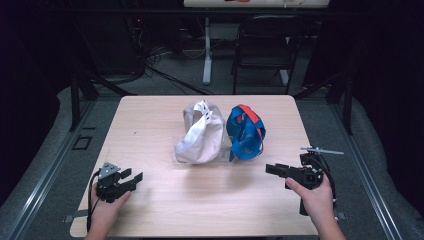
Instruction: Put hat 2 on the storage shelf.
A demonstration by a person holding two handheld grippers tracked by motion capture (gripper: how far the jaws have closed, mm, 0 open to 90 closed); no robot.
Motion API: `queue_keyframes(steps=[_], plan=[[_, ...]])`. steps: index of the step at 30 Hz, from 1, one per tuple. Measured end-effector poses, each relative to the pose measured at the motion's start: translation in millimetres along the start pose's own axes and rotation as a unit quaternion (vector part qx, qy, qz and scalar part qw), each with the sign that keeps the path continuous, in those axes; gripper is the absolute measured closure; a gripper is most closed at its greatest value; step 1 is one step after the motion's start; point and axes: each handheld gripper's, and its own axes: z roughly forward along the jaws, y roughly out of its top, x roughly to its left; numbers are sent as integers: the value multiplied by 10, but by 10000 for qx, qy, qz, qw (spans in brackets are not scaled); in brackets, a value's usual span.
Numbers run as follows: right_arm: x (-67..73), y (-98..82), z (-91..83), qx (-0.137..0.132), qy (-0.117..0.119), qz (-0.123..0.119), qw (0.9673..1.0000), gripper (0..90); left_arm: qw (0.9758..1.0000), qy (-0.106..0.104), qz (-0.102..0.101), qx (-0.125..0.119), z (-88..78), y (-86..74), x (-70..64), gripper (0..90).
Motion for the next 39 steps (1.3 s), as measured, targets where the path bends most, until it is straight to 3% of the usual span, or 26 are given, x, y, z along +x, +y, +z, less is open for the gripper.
queue_keyframes(steps=[7,10,14,20,27,39], plan=[[-92,-238,47,-212,33,-112,9997,449,10000,-11,8,47,-2,-1,2,470],[-149,-326,61,-274,-43,-171,9995,449,10000,-29,3,43,6,-4,2,470],[-238,-477,118,-620,-242,-126,9977,435,10000,-36,22,38,14,-7,-8,469],[-313,-631,235,-850,-335,-144,9957,450,10000,-59,47,28,21,-9,-19,468],[-360,-742,346,-689,-371,-240,9966,449,9999,-77,57,32,17,-12,-25,466],[-374,-781,396,-888,-380,-200,9951,449,9998,-128,150,97,62,-16,-78,466]])
